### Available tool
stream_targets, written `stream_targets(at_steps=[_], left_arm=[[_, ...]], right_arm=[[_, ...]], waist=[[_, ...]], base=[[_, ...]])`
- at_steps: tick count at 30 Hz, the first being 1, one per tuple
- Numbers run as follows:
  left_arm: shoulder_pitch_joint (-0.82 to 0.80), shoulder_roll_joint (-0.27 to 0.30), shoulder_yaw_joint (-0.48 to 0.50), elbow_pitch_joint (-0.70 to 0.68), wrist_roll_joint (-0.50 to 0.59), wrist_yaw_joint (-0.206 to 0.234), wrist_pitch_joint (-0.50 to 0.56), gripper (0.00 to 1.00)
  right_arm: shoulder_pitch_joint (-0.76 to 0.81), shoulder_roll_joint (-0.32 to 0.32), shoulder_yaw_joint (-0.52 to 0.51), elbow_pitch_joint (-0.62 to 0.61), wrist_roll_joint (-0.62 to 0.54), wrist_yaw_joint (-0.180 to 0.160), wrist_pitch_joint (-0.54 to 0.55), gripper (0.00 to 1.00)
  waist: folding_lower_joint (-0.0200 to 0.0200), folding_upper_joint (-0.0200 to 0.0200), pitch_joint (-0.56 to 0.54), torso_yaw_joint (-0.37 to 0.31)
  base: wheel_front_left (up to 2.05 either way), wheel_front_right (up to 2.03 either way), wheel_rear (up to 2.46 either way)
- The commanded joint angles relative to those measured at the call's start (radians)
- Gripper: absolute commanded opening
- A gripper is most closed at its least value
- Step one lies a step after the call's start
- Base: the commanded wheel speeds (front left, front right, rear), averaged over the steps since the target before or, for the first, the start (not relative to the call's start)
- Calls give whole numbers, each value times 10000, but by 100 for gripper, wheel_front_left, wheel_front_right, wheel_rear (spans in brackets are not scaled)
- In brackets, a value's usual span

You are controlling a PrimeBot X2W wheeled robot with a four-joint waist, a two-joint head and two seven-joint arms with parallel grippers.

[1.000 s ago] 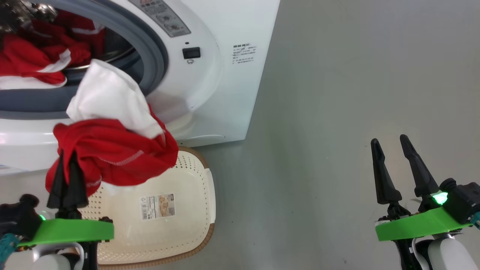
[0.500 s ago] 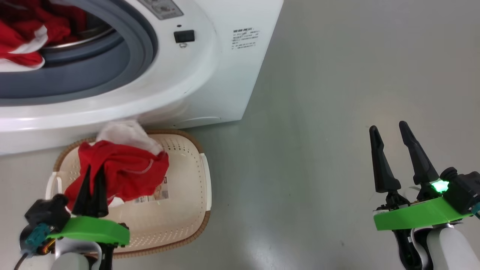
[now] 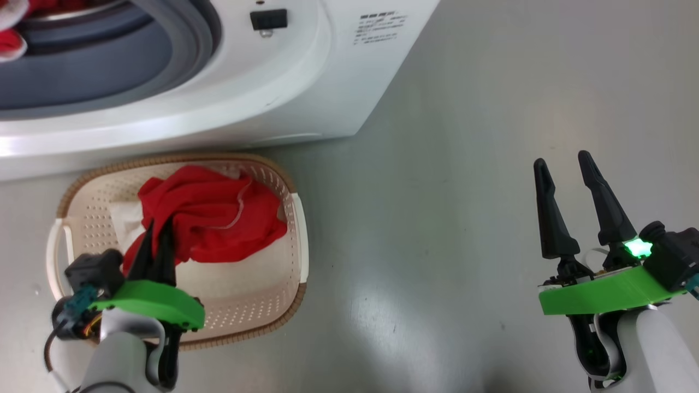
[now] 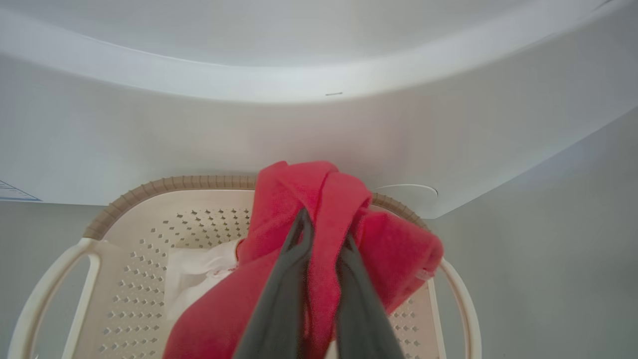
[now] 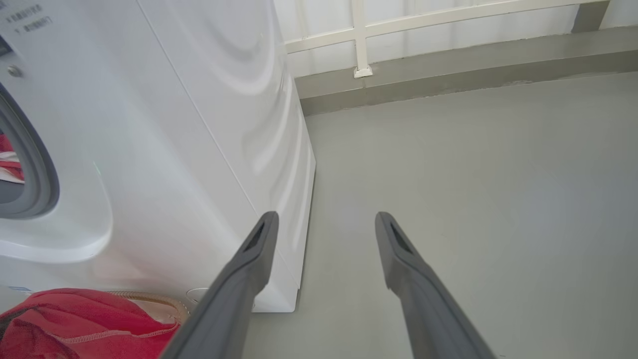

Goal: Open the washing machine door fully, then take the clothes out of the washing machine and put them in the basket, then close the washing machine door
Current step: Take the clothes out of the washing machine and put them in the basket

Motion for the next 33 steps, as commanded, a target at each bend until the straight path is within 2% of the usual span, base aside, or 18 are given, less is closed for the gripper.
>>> stream_targets(at_steps=[1, 11, 22, 24, 25, 27, 28, 30, 33], left_arm=[[33, 174, 188, -42, 93, -54, -49, 0], [-879, 263, -259, 1533, -80, -54, -49, 0], [-1289, 393, -456, 2343, -353, -54, -49, 1], [-1287, 405, -458, 2383, -385, -54, -49, 12], [-1280, 406, -458, 2399, -397, -54, -49, 25], [-1254, 409, -424, 2382, -407, -54, -49, 66], [-1238, 408, -411, 2377, -409, -54, -49, 80], [-1187, 399, -416, 2374, -406, -54, -49, 100], [-1111, 392, -394, 2349, -436, -54, -49, 100]], right_arm=[[-18, -41, 243, -170, -24, 2, -65, 100], [-203, -73, 504, -22, -84, 2, -65, 100], [-235, -114, 553, -92, -123, 2, -65, 100], [-221, -115, 547, -87, -122, 2, -65, 100], [-216, -117, 546, -82, -120, 2, -65, 100], [-203, -124, 540, -67, -116, 2, -65, 100], [-200, -127, 543, -60, -115, 2, -65, 100], [-184, -136, 559, -41, -116, 2, -65, 100], [-149, -143, 568, -8, -115, 2, -65, 100]], waist=[[0, 0, 283, 55], [0, 0, 823, 76], [0, 0, 966, 43], [0, 0, 932, 45], [0, 0, 904, 49], [0, 0, 838, 63], [0, 0, 815, 65], [0, 0, 715, 76], [0, 0, 543, 91]], base=[[0, 0, 0], [0, 0, 0], [0, 0, 0], [0, 0, 0], [0, 0, 0], [0, 0, 0], [0, 0, 0], [0, 0, 0], [0, 0, 0]])
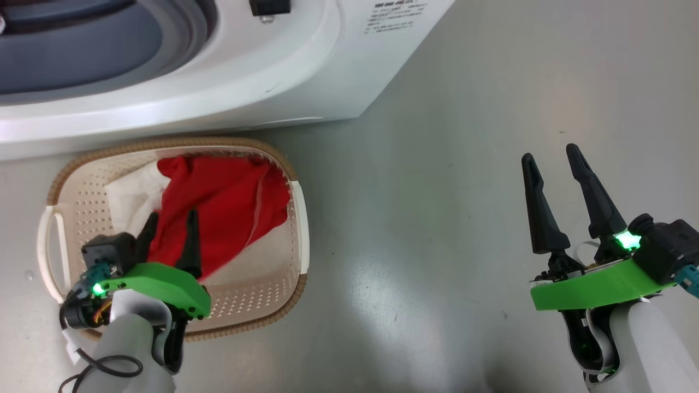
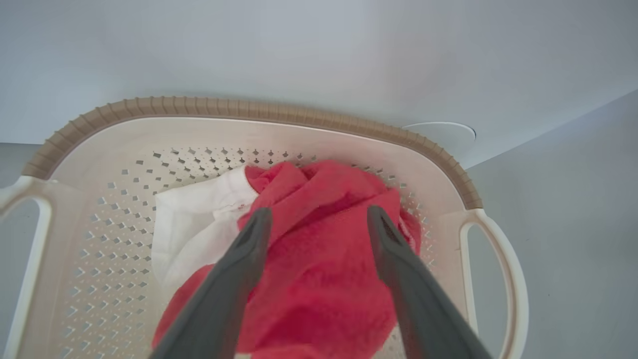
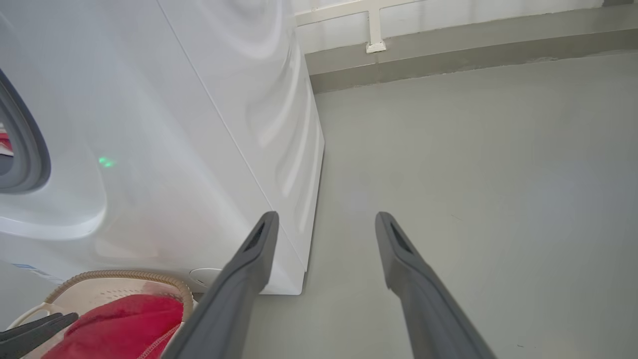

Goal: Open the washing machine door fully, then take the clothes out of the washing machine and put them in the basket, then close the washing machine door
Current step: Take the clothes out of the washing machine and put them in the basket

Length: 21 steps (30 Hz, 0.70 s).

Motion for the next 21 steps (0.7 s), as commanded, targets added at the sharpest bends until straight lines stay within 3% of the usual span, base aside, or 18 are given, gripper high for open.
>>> stream_targets(at_steps=[1, 21], left_arm=[[349, 253, 251, -147, -92, -54, -49, 100], [1537, 126, 562, -2232, -72, -54, -49, 100]], right_arm=[[203, -90, 228, -163, -49, 2, -65, 100], [769, -263, 132, 84, -17, 2, -65, 100]], waist=[[0, 0, -210, 30], [0, 0, -2318, 424]], base=[[0, 0, 0], [0, 0, 0]])
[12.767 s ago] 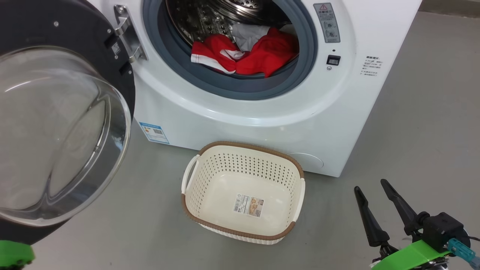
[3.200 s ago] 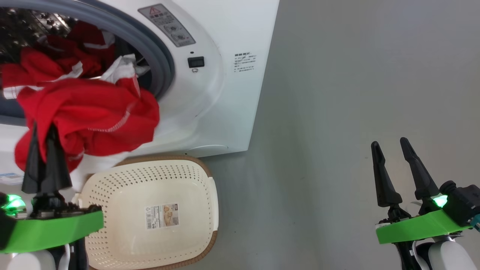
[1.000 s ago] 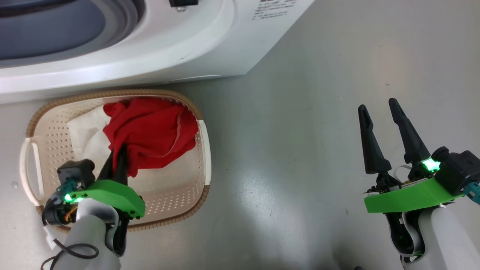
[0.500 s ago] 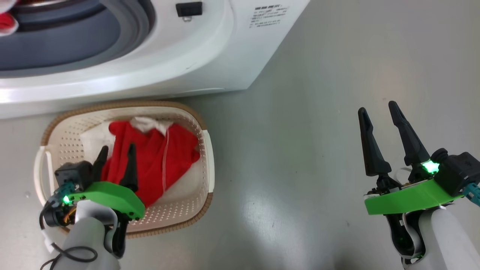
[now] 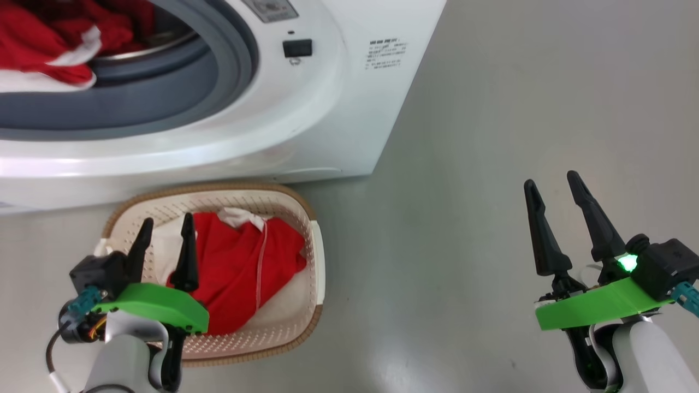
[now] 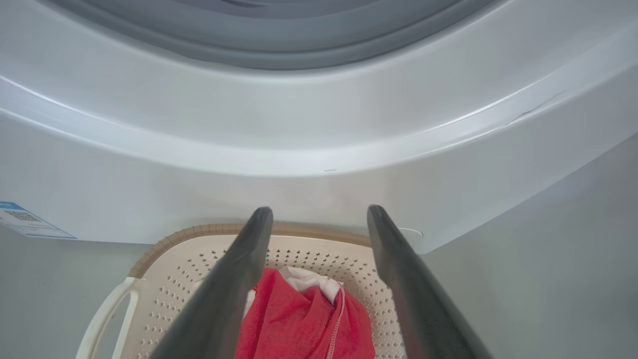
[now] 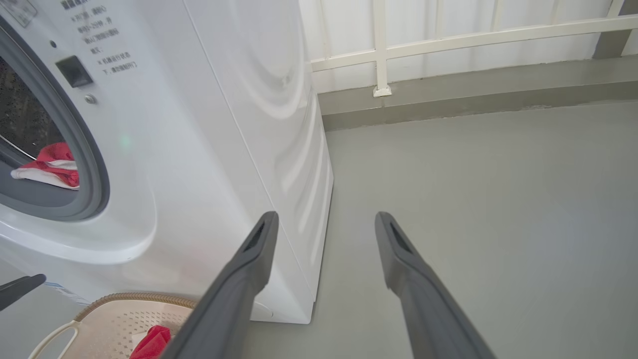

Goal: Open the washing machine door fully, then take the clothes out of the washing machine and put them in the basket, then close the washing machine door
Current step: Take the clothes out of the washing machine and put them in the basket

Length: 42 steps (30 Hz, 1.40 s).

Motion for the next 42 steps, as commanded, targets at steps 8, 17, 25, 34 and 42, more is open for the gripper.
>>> stream_targets(at_steps=[8, 17, 25, 34, 42], left_arm=[[927, 178, 444, -1282, -10, -54, -49, 100], [1835, 160, 466, -2397, 40, -54, -49, 100], [2537, 150, 466, -3446, 156, -54, -49, 100], [3426, 149, 527, -4242, 259, -54, -49, 100], [4516, 132, 782, -5069, 266, -54, -49, 100]], right_arm=[[561, -156, 247, -74, 8, 2, -65, 100], [1129, -302, 237, 0, 40, 2, -65, 100], [1528, -339, 147, -50, 41, 2, -65, 100], [2043, -347, 47, -106, 58, 2, -65, 100], [2755, -350, -110, -249, 99, 2, -65, 100]], waist=[[0, 0, -1401, 212], [0, 0, -2430, 328], [0, 0, -3008, 459], [0, 0, -3561, 498], [0, 0, -4016, 405]], base=[[0, 0, 0], [0, 0, 0], [0, 0, 0], [0, 0, 0], [0, 0, 0]])
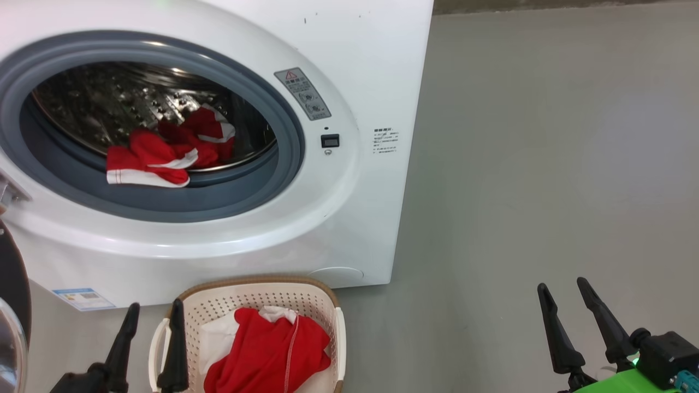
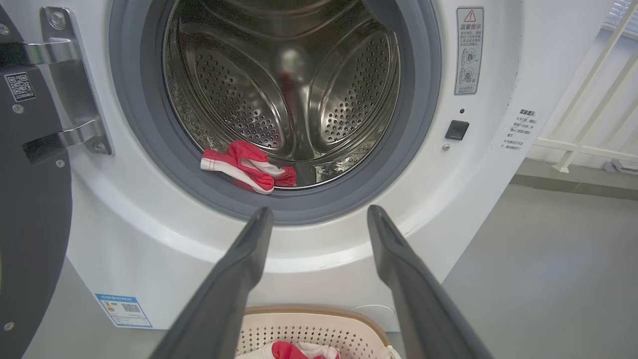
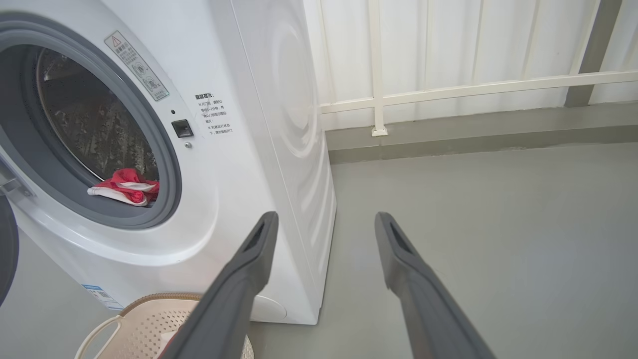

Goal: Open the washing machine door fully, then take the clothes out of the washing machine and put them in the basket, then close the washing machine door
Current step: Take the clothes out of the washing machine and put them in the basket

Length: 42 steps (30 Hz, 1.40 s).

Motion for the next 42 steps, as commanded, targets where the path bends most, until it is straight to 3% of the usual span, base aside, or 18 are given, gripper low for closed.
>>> stream_targets(at_steps=[1, 23, 33, 42], left_arm=[[-29, 125, 375, -321, 52, -54, -49, 100], [-250, 108, 215, -307, 354, -54, -49, 100], [-2567, 360, 359, 1227, 1650, -8, -49, 100], [-5419, 1358, 189, 3321, 2657, 374, -49, 100]], right_arm=[[-56, -160, 170, -268, 92, 2, -65, 100], [-210, -44, 148, -337, 72, 2, -65, 100], [-936, 56, 348, -370, 71, 2, -65, 100], [-1895, 227, 757, -399, 101, 2, -65, 100]], waist=[[0, 0, -60, -42], [0, 0, 385, -53], [0, 0, 1588, -227], [0, 0, 3016, -887]], base=[[0, 0, 0], [0, 0, 0], [0, 0, 0], [0, 0, 0]])
